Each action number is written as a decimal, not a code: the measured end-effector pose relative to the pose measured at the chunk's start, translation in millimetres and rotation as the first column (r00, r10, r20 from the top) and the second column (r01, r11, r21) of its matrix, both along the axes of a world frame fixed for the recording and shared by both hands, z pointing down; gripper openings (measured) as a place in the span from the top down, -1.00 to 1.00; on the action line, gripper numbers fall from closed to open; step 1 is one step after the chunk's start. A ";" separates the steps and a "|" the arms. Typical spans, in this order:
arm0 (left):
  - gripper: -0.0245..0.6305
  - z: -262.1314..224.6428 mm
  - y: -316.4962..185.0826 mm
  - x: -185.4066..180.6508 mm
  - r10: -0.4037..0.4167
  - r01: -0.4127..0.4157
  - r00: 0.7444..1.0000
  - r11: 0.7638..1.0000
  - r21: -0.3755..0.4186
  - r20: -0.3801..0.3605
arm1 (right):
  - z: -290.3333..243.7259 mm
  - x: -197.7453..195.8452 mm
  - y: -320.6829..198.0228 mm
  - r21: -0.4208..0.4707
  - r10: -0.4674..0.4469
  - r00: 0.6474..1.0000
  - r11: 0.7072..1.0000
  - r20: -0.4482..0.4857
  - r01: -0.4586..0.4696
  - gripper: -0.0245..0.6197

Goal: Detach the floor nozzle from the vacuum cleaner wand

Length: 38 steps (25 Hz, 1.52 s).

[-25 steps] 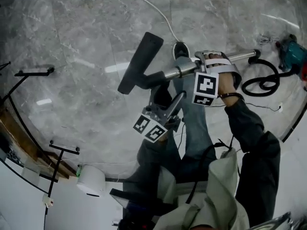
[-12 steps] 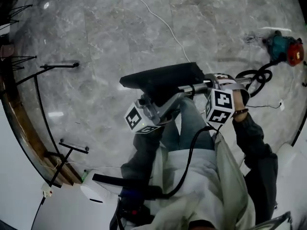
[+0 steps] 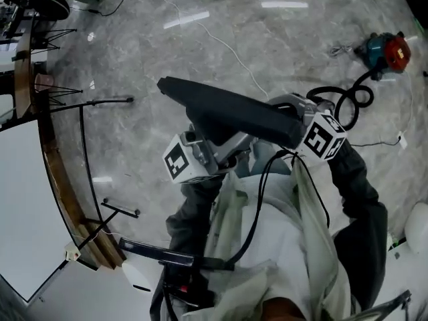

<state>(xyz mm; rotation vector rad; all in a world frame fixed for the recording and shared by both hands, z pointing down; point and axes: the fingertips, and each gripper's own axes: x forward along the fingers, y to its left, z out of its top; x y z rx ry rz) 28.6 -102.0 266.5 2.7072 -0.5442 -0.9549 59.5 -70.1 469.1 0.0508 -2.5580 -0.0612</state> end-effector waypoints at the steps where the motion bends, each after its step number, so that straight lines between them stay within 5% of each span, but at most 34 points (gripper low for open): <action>1: 0.60 -10.9 9.3 4.6 0.005 -0.005 1.000 1.000 0.014 0.007 | -6.5 -1.0 6.8 0.047 -0.014 1.000 0.999 -0.027 0.015 0.54; 3: 0.57 -26.1 21.4 9.0 0.020 -0.021 1.000 1.000 0.023 0.018 | -15.6 -4.6 24.9 0.039 -0.091 0.993 0.995 -0.080 0.094 0.54; 6: 0.53 -33.6 31.1 18.7 0.052 -0.053 0.998 0.999 0.006 0.026 | -26.0 -1.4 52.7 -0.125 -0.196 0.977 0.975 -0.081 0.185 0.63; 13: 0.55 -18.5 49.9 27.0 0.081 -0.080 0.997 0.994 -0.074 0.015 | -11.4 1.2 90.3 -0.275 -0.108 0.990 0.958 -0.096 0.078 0.80; 17: 0.59 7.0 48.4 -6.8 -0.034 0.043 0.998 0.978 -0.205 0.045 | 1.7 -27.3 111.5 -0.364 -0.165 0.982 0.923 -0.091 0.122 0.80; 21: 0.69 13.9 49.6 -47.2 -0.148 0.161 0.987 0.954 -0.255 0.068 | 3.5 -62.7 96.4 -0.145 0.101 0.982 0.981 -0.158 -0.125 0.81; 24: 0.70 18.8 48.8 -59.1 -0.204 0.228 0.973 0.930 -0.288 0.111 | 6.8 -68.1 76.9 0.079 0.356 0.921 0.934 -0.156 -0.347 0.81; 26: 0.70 24.6 50.8 -60.5 -0.194 0.224 0.973 0.928 -0.298 0.127 | 11.7 -67.0 74.1 0.145 0.440 0.885 0.895 -0.149 -0.421 0.81; 28: 0.70 26.6 55.0 -60.3 -0.153 0.180 0.981 0.944 -0.277 0.116 | 15.4 -69.2 83.5 0.094 0.388 0.907 0.921 -0.163 -0.378 0.81; 31: 0.69 14.8 78.4 -68.5 -0.047 0.060 0.996 0.983 -0.172 0.082 | 11.0 -89.6 121.5 -0.139 0.123 0.983 0.980 -0.136 -0.142 0.79; 34: 0.69 1.1 101.2 -69.0 0.071 -0.067 0.996 0.995 -0.068 0.047 | 1.3 -93.9 159.4 -0.393 -0.158 0.985 0.912 -0.073 0.117 0.80; 36: 0.69 0.8 96.2 -72.0 0.062 -0.060 0.998 0.995 -0.084 0.023 | -4.2 -95.1 159.1 -0.424 -0.179 0.980 0.897 -0.084 0.128 0.81; 38: 0.70 1.9 85.6 -77.5 -0.002 0.004 1.000 0.991 -0.133 0.017 | -5.1 -99.7 140.9 -0.308 -0.031 0.990 0.951 -0.138 -0.013 0.81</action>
